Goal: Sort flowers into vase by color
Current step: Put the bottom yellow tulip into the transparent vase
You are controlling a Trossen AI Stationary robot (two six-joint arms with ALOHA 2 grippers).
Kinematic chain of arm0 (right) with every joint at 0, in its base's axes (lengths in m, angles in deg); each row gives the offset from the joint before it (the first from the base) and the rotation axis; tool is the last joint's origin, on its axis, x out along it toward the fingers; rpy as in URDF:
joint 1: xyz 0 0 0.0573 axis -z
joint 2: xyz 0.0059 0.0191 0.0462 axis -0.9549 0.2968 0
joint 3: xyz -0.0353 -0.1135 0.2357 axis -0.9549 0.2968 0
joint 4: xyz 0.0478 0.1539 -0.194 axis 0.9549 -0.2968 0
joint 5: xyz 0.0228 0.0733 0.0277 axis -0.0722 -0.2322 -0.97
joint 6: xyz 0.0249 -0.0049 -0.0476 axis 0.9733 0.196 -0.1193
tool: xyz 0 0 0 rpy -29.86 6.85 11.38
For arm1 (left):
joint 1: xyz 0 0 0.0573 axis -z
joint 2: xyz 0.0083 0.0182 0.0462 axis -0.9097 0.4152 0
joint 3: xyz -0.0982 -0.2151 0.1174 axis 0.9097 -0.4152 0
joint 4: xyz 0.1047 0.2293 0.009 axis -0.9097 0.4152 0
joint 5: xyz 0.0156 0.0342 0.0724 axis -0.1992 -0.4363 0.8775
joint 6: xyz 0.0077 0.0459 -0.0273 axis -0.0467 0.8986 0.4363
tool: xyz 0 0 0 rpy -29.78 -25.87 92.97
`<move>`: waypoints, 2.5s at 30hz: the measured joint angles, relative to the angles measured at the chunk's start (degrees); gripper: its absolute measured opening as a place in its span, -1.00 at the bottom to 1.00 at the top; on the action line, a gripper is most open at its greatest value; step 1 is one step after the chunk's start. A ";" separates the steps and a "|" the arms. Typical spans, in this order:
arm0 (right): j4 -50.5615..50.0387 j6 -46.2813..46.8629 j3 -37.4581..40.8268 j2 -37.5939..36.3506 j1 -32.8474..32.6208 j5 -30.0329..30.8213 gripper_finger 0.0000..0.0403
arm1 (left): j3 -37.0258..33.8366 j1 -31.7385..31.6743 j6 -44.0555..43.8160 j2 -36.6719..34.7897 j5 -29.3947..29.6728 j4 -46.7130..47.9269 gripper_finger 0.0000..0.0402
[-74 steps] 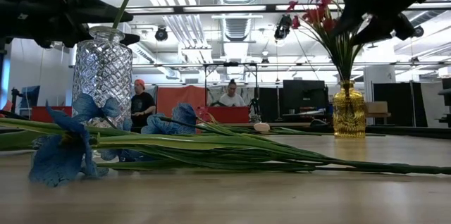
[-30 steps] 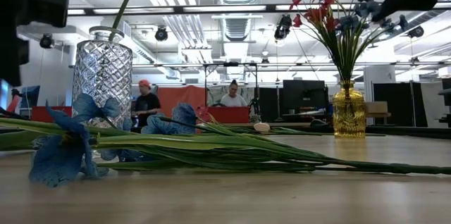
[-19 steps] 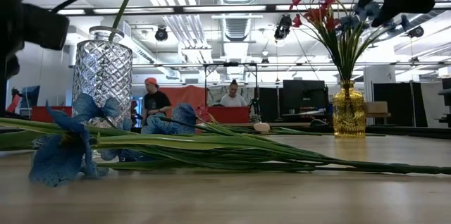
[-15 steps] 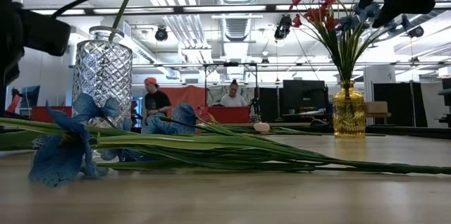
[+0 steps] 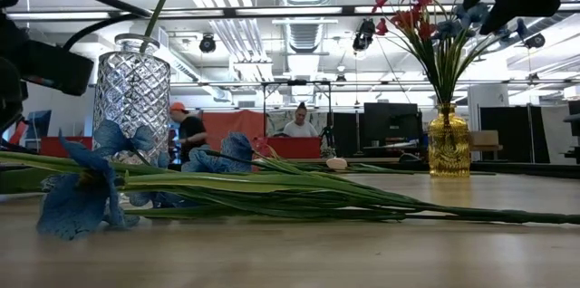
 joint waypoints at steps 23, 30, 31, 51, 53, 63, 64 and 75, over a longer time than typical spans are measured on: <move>0.43 -2.61 0.13 0.02 -0.27 2.42 0.26 | 6.63 0.20 15.04 -28.43 30.19 11.07 -0.99; 1.31 -4.05 0.13 0.04 -0.27 3.58 0.26 | 9.31 3.73 40.43 -36.79 46.38 -7.18 -0.99; 1.31 -4.09 0.15 0.04 -0.27 3.70 0.26 | 8.86 4.42 46.02 -37.66 46.99 -12.46 -0.99; 1.70 -5.53 0.17 0.04 -0.27 6.60 0.26 | -1.16 6.75 96.18 -34.30 40.71 -71.38 -0.99; 1.70 -5.55 0.17 0.04 -0.27 6.62 0.26 | -3.69 6.69 99.02 -33.54 38.79 -77.90 -0.99; 1.79 -5.55 0.20 0.04 -0.27 6.62 0.26 | -14.97 4.67 101.93 -33.32 35.69 -95.46 -1.00; 1.81 -5.55 0.20 0.04 -0.27 6.62 0.26 | -15.42 4.66 101.93 -33.44 36.05 -95.68 -1.00; 3.15 -6.05 0.22 0.04 -0.27 6.60 0.26 | -17.60 4.59 99.67 -33.59 38.97 -94.34 -0.99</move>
